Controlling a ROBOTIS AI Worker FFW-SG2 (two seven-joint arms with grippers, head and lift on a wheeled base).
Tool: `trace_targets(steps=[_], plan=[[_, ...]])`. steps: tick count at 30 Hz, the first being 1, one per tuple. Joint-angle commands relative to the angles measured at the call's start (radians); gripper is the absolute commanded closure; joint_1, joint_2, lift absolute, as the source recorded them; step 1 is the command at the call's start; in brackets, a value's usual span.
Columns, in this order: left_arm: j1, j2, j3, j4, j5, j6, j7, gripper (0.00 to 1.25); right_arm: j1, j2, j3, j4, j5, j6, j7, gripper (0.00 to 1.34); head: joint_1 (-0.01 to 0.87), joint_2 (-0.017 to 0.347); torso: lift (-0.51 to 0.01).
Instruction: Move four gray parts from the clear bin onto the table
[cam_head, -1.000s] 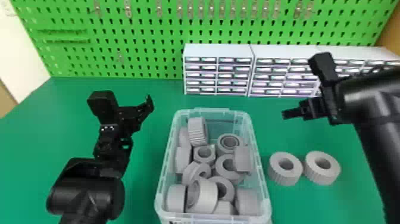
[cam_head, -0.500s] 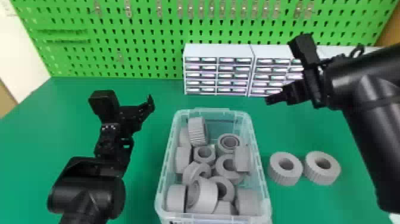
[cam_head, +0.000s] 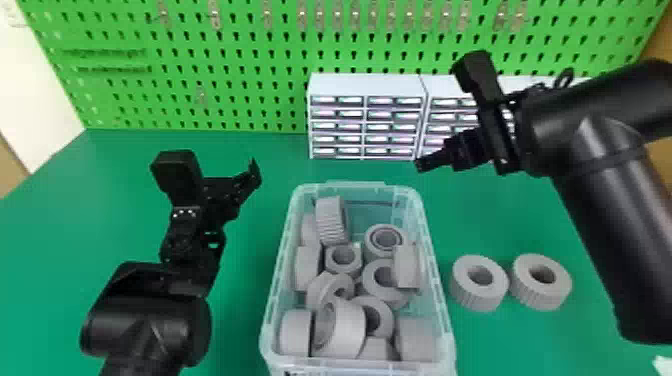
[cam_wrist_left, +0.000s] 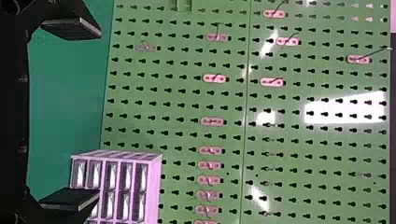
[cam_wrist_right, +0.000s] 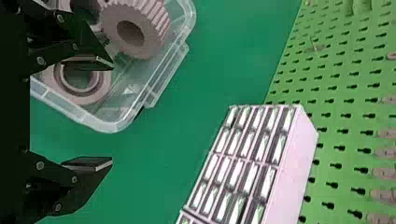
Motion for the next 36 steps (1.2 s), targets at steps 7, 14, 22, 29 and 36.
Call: trace_targets(steps=[7, 14, 22, 29, 36], plan=[[0.0, 0.0, 0.001, 0.0, -0.001, 0.0, 0.001, 0.09, -0.022, 0.01, 0.088, 0.042, -0.111, -0.04, -0.046, 0.53, 0.693, 0.072, -0.052], [0.0, 0.0, 0.002, 0.0, -0.001, 0.0, 0.001, 0.09, -0.03, 0.013, 0.119, 0.091, -0.187, -0.062, -0.069, 0.53, 0.693, 0.072, -0.052], [0.001, 0.0, 0.004, 0.0, -0.002, 0.0, 0.001, 0.09, -0.045, 0.016, 0.157, 0.097, -0.221, -0.068, -0.1, 0.53, 0.693, 0.072, -0.052], [0.004, 0.0, 0.007, 0.0, -0.002, 0.0, -0.001, 0.09, -0.05, 0.018, 0.197, 0.111, -0.264, -0.075, -0.108, 0.53, 0.693, 0.072, -0.052], [0.015, 0.0, 0.018, 0.0, -0.007, 0.0, 0.001, 0.09, -0.048, 0.018, 0.235, 0.137, -0.322, -0.048, -0.123, 0.53, 0.693, 0.072, -0.052]])
